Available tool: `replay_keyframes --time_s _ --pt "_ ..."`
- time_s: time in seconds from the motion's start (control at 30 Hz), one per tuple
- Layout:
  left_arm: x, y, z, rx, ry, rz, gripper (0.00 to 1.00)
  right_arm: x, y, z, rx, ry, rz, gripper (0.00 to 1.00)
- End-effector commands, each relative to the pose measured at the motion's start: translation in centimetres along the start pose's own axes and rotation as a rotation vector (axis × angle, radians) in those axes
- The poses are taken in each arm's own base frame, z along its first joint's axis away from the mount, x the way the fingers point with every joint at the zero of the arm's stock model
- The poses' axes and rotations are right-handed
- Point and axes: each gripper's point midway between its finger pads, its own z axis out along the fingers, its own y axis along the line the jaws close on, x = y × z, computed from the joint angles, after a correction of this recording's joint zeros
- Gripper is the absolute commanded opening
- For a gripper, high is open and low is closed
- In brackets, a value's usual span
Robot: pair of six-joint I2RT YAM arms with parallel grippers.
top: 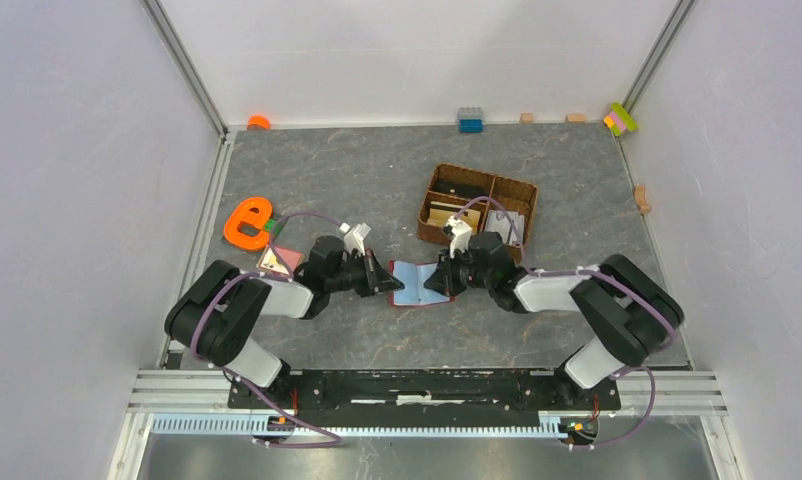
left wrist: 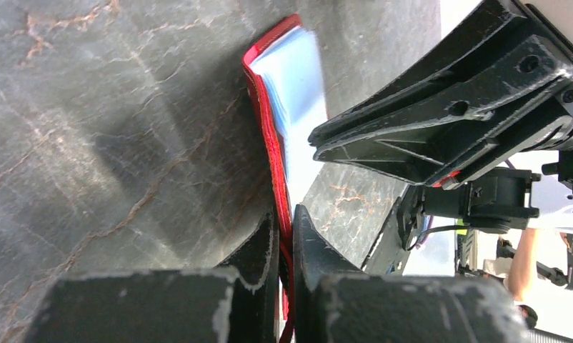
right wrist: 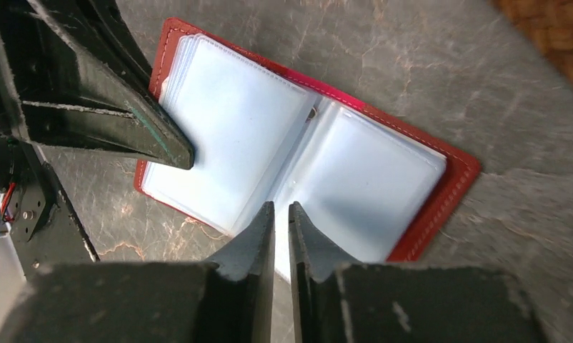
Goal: Take the credit cards out of the card holder
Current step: Pick up the card holder from the center of the board, then close the card holder at the center of the board.
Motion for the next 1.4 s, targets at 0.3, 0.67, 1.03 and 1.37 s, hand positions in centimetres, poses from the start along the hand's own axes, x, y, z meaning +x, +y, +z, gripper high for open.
replay_keyframes --time_s 0.3,0.67,1.03,1.37 --pt "-3.4 -6.4 -3.6 0.103 -0.138 0.179 0.02 -5.7 -0.7 -6.7 0.152 -0.313 -0.121 0.43" --pt "-5.5 -12.6 -1.9 0.030 -0.203 0.151 0.02 -7.9 -1.2 -12.5 0.196 -0.599 -0.058 0.98" --pt "-6.3 -17.7 -2.4 0.259 -0.243 0.514 0.02 -10.2 0.7 -15.0 0.109 -0.672 -0.074 0.98" --pt "-4.3 -20.6 -5.0 0.473 -0.270 0.617 0.02 -11.8 3.0 -17.7 -0.018 -0.751 -0.106 0.98"
